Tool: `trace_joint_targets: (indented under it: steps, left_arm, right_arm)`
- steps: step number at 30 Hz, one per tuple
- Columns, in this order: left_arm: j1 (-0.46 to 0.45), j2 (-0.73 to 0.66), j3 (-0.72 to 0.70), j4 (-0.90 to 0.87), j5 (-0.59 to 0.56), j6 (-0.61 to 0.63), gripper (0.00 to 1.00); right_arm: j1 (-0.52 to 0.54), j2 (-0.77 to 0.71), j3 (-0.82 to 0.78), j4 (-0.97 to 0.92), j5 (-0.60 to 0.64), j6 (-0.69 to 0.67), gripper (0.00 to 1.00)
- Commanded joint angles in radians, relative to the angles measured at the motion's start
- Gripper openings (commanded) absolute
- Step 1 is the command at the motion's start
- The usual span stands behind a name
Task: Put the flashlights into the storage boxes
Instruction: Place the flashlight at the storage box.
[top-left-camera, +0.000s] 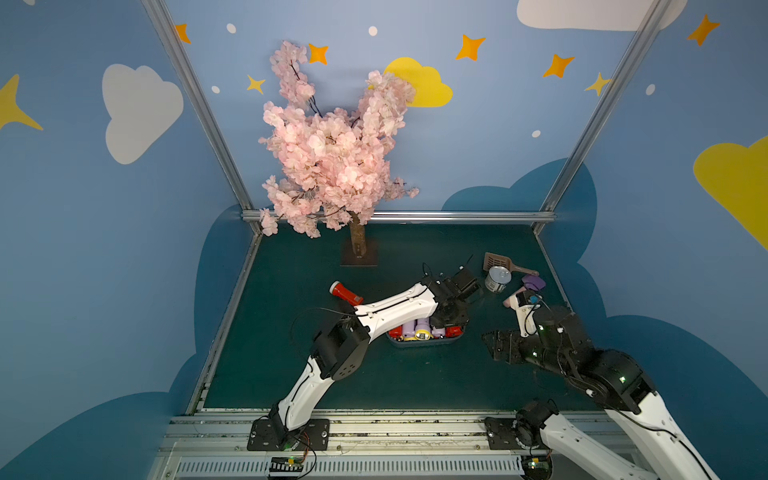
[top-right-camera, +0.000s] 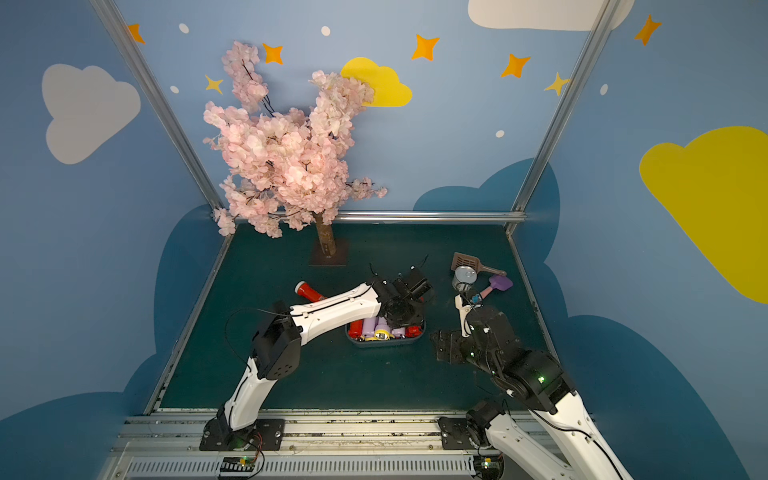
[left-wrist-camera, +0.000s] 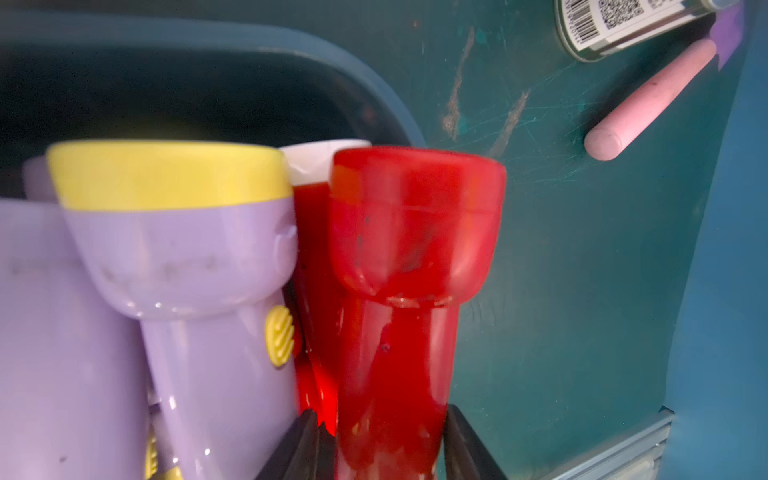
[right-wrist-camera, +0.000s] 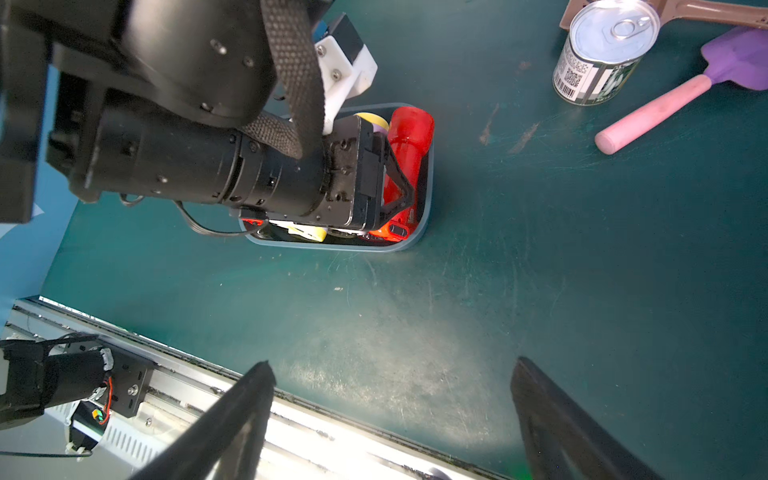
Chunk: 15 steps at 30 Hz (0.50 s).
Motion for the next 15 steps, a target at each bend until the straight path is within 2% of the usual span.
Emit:
trace_joint_targets:
  steps: [1, 15]
  left_arm:
    - [0.001, -0.050, 0.012, -0.035, -0.029, 0.000, 0.52]
    - [0.001, -0.100, 0.014, -0.040, -0.060, 0.021, 0.56]
  right_arm:
    - [-0.004, -0.005, -0.014, 0.003, 0.006, -0.008, 0.89]
    - [-0.003, 0.020, -0.005, 0.017, -0.008, -0.016, 0.90]
